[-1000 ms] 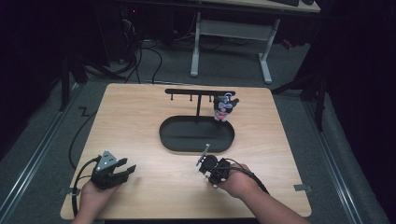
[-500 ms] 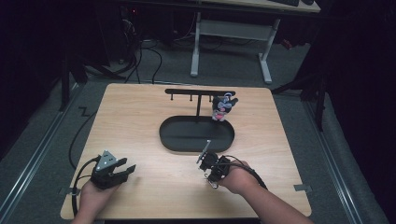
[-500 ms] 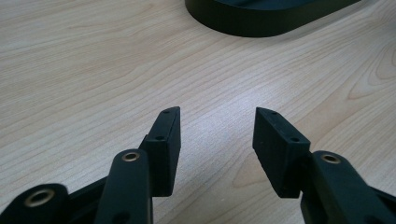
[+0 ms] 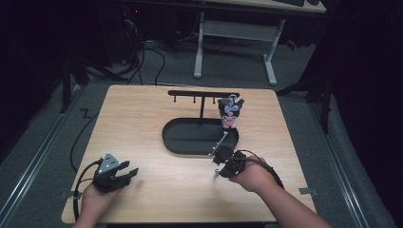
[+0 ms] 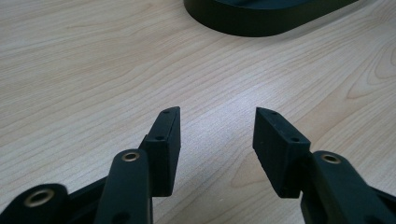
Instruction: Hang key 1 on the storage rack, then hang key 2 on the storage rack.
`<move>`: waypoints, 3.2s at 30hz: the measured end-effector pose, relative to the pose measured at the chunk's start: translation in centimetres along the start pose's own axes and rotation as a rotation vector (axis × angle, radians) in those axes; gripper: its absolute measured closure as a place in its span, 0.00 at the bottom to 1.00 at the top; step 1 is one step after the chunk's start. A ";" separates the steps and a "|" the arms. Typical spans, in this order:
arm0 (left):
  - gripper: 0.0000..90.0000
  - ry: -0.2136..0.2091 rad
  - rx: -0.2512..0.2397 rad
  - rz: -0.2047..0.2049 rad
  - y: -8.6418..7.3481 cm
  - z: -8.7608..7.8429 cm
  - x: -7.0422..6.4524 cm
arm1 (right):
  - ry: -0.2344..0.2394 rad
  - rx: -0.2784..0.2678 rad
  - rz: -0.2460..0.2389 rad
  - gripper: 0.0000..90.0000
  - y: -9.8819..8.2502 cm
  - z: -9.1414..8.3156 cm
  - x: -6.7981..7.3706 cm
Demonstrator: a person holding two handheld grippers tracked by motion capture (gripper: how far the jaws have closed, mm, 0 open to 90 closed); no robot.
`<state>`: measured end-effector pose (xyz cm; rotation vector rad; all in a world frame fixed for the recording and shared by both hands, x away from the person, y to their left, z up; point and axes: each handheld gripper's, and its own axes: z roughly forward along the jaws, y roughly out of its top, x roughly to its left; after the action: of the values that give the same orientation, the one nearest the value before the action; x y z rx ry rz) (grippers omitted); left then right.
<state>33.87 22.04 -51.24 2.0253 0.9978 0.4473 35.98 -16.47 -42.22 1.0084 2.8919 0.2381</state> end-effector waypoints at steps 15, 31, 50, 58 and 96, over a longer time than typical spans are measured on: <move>0.58 0.002 0.001 0.003 0.0 -0.1 0.0 | -0.011 0.009 0.040 1.00 0.7 -4.1 -2.0; 0.58 0.001 -0.006 -0.004 -0.1 -0.2 0.2 | -0.003 0.040 0.106 0.99 3.1 -6.7 -4.4; 0.58 -0.001 -0.006 -0.011 -0.1 -0.2 0.3 | -0.002 0.047 0.135 1.00 6.4 -8.9 -6.9; 0.58 -0.004 -0.007 -0.013 -0.2 -0.3 0.4 | -0.013 0.037 0.163 1.00 7.9 -10.1 -8.5; 0.58 0.008 -0.020 -0.039 -0.9 -1.2 0.9 | -0.029 0.016 0.189 0.99 13.5 -9.4 -12.5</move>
<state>33.26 23.68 -51.26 1.9842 1.0321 0.4438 52.91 -14.93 -30.54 1.2785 2.7777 0.2090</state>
